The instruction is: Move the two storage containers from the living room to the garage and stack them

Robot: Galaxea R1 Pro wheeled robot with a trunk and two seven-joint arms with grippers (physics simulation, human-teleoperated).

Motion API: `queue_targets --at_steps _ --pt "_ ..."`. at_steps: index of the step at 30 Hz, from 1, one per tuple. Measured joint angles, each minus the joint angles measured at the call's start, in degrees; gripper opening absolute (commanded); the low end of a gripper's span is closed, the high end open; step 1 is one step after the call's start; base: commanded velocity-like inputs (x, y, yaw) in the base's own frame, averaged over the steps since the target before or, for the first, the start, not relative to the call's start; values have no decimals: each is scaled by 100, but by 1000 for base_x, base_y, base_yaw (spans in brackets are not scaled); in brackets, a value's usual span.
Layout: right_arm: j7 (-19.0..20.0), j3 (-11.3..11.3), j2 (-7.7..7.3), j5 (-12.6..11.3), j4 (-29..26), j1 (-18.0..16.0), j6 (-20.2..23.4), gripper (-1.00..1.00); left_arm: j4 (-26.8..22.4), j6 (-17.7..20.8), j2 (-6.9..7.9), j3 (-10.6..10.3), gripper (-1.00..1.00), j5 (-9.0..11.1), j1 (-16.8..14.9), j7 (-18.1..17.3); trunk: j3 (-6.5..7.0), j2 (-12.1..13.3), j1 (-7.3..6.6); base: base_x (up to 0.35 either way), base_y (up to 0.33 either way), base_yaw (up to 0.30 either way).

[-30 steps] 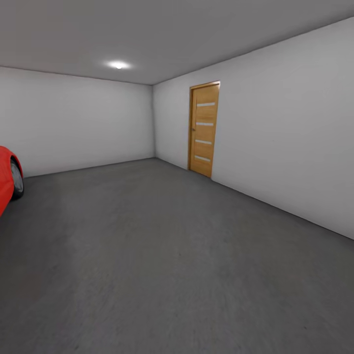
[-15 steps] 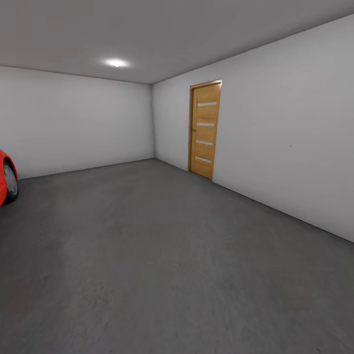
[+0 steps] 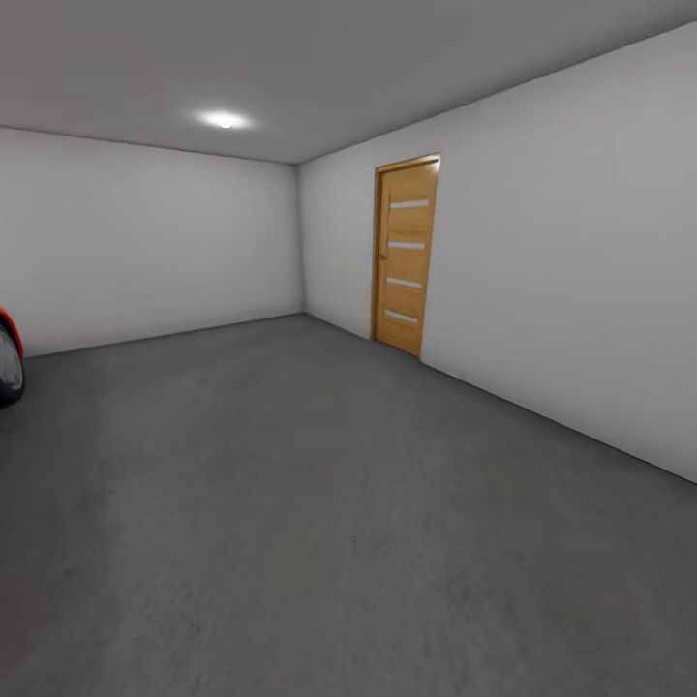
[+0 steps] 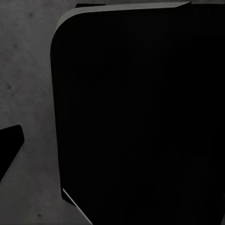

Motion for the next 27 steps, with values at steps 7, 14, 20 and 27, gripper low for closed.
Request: queue_targets --at_steps 7,14,20,27 --pt "0 0 -1 0 0 0 0 100 0 3 5 -7 100 0 0 0 0 0 0 316 0 0" --pt "0 0 0 0 1 0 0 100 0 3 2 -8 100 0 0 0 0 0 0 334 0 0" --pt "0 1 1 0 0 0 0 100 0 3 0 -8 100 0 0 0 0 0 0 336 0 0" --pt "0 0 0 0 0 0 0 100 0 3 0 -8 100 0 0 0 0 0 0 336 0 0"
